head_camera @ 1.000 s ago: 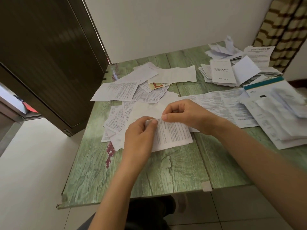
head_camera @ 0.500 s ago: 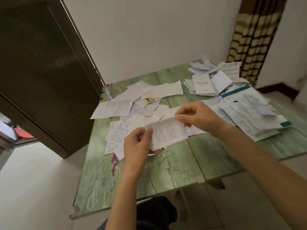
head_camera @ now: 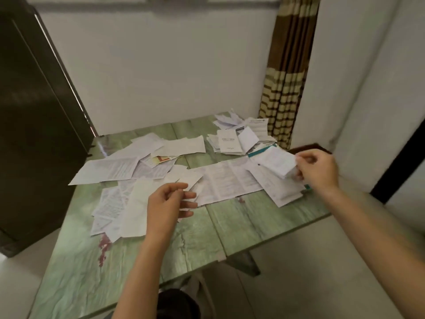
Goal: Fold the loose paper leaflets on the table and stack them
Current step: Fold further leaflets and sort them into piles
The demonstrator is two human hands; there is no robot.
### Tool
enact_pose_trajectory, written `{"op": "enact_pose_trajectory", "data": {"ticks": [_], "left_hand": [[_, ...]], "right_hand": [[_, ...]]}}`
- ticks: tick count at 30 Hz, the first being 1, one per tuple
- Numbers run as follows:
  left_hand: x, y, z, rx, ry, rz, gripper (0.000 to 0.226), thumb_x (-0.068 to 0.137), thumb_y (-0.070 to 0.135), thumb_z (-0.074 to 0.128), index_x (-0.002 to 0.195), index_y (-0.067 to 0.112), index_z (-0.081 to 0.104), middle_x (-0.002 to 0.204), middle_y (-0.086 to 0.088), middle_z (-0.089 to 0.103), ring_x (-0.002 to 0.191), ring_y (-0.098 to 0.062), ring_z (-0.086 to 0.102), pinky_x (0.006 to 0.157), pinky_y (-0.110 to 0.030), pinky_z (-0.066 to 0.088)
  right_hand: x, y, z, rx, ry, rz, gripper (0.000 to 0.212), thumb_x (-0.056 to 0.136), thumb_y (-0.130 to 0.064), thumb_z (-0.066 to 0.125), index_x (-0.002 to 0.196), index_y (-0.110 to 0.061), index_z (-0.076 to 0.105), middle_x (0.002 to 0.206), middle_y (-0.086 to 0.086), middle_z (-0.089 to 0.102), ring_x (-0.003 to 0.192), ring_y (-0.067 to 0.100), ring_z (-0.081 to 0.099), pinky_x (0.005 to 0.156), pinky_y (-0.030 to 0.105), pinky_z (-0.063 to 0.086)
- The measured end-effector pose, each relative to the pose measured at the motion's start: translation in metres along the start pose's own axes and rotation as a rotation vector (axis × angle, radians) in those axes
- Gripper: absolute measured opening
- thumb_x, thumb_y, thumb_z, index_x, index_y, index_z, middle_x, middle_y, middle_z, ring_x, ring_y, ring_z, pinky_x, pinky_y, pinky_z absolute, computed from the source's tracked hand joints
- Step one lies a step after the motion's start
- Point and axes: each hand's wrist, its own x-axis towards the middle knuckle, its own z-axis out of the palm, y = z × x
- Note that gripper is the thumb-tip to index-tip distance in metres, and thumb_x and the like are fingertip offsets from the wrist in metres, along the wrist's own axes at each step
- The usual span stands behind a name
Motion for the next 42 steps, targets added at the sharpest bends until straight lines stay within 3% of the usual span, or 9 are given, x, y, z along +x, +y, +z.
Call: {"op": "enact_pose_trajectory", "data": {"ticks": [3,6,11,21,27,31,37,39,42], "left_hand": [[-0.001,-0.004,0.002,0.035,-0.017,-0.003,0.022,0.095,-0.002,0.041,0.094,0.005,0.061,0.080,-0.014,0.069,0.056,-0.018,0.065,0.049,-0.025,0.053],[-0.002,-0.011,0.000,0.075,-0.018,-0.002,0.020,0.096,-0.001,0.042,0.095,0.004,0.061,0.078,-0.013,0.069,0.058,-0.021,0.065,0.051,-0.028,0.052],[-0.004,-0.015,-0.008,0.083,0.028,0.036,0.021,0.095,-0.003,0.041,0.094,0.004,0.061,0.080,-0.016,0.068,0.058,-0.024,0.062,0.056,-0.034,0.050],[-0.001,-0.017,-0.012,0.126,0.241,0.185,0.021,0.095,0.000,0.042,0.096,0.009,0.060,0.083,-0.009,0.067,0.066,-0.022,0.063,0.057,-0.032,0.052],[0.003,-0.024,-0.026,0.389,0.315,0.241,0.026,0.092,0.001,0.048,0.111,0.013,0.061,0.113,-0.003,0.060,0.102,-0.016,0.054,0.086,-0.027,0.042],[0.002,-0.029,-0.039,0.581,0.257,0.199,0.032,0.094,0.008,0.048,0.124,0.016,0.056,0.133,-0.002,0.051,0.124,-0.018,0.042,0.101,-0.028,0.030],[-0.001,-0.029,-0.050,0.642,0.174,0.086,0.038,0.095,0.013,0.048,0.133,0.018,0.048,0.138,0.000,0.048,0.126,-0.016,0.042,0.103,-0.029,0.032],[-0.002,-0.030,-0.052,0.669,0.135,0.060,0.040,0.096,0.014,0.047,0.136,0.017,0.045,0.139,-0.001,0.047,0.127,-0.016,0.042,0.104,-0.030,0.033],[0.000,-0.030,-0.054,0.679,0.128,0.049,0.040,0.096,0.015,0.045,0.136,0.017,0.043,0.139,0.000,0.047,0.127,-0.015,0.042,0.101,-0.026,0.032]], "right_hand": [[-0.009,0.020,0.006,-0.342,-0.053,-0.034,0.009,0.086,-0.014,0.062,0.089,-0.009,0.069,0.090,0.014,0.070,0.077,0.023,0.064,0.066,0.032,0.048],[-0.015,0.020,0.004,-0.530,-0.088,-0.056,0.013,0.088,-0.021,0.059,0.088,-0.012,0.068,0.094,0.013,0.065,0.085,0.032,0.060,0.064,0.031,0.040],[-0.011,0.010,-0.004,-0.397,-0.069,-0.132,0.008,0.087,-0.018,0.061,0.084,-0.011,0.065,0.090,0.009,0.060,0.075,0.020,0.051,0.063,0.027,0.034],[-0.030,-0.026,0.000,-0.239,-0.048,-0.285,0.008,0.086,-0.010,0.061,0.083,-0.005,0.067,0.082,0.004,0.057,0.077,0.020,0.054,0.070,0.034,0.046],[-0.089,-0.040,0.057,-0.191,-0.437,-0.497,0.007,0.090,-0.012,0.060,0.092,-0.011,0.066,0.087,-0.006,0.054,0.068,-0.001,0.046,0.065,0.009,0.036],[-0.111,-0.055,0.103,-0.147,-0.681,-0.583,0.022,0.091,-0.012,0.056,0.112,-0.010,0.062,0.110,-0.001,0.058,0.095,0.004,0.046,0.084,0.012,0.032],[-0.121,-0.073,0.154,-0.173,-0.838,-0.630,0.059,0.083,0.000,0.049,0.140,-0.014,0.042,0.147,0.003,0.039,0.137,0.015,0.030,0.106,0.011,0.012],[-0.121,-0.068,0.161,-0.240,-0.879,-0.664,0.064,0.085,0.001,0.045,0.145,-0.016,0.034,0.153,0.002,0.030,0.143,0.015,0.021,0.112,0.017,0.009],[-0.119,-0.062,0.170,-0.243,-0.855,-0.663,0.056,0.090,-0.001,0.043,0.144,-0.017,0.038,0.149,0.004,0.038,0.140,0.019,0.029,0.116,0.025,0.017]]}}
